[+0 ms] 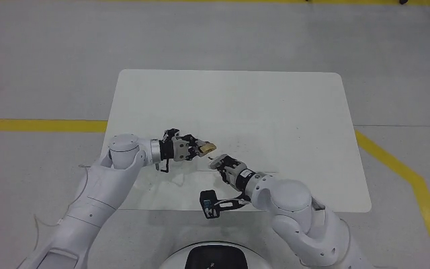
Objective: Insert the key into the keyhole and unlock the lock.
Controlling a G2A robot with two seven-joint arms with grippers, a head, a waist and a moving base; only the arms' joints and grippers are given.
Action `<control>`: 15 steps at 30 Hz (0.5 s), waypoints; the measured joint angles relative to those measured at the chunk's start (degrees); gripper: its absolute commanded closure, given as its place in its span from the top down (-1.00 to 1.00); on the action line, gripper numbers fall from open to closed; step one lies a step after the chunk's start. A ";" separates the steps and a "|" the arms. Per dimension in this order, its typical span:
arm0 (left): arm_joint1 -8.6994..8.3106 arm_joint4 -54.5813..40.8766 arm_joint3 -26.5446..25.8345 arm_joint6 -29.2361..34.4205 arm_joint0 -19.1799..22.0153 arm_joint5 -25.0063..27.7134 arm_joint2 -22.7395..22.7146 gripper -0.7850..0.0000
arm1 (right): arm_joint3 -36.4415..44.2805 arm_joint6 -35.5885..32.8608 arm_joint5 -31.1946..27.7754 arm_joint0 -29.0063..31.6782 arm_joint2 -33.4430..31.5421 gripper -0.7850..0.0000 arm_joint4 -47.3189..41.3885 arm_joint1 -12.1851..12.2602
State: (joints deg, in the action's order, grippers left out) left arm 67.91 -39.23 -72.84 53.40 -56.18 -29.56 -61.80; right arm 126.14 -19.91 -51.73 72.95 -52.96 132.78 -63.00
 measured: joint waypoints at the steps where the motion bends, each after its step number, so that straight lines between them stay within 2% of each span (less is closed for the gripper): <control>1: -0.05 0.04 -0.18 -0.10 -0.12 -0.02 -0.03 -1.00 | -0.19 -0.41 -0.11 -0.24 0.29 -1.00 0.13 -0.11; 15: -0.30 0.43 -0.23 0.93 0.02 -0.28 0.86 -1.00 | -1.27 -4.23 -0.48 -1.19 0.93 -1.00 0.17 -1.02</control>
State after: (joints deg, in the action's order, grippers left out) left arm 67.61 -38.80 -73.07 54.34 -56.16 -29.85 -60.94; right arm 124.87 -24.13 -52.20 71.76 -52.03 132.95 -64.03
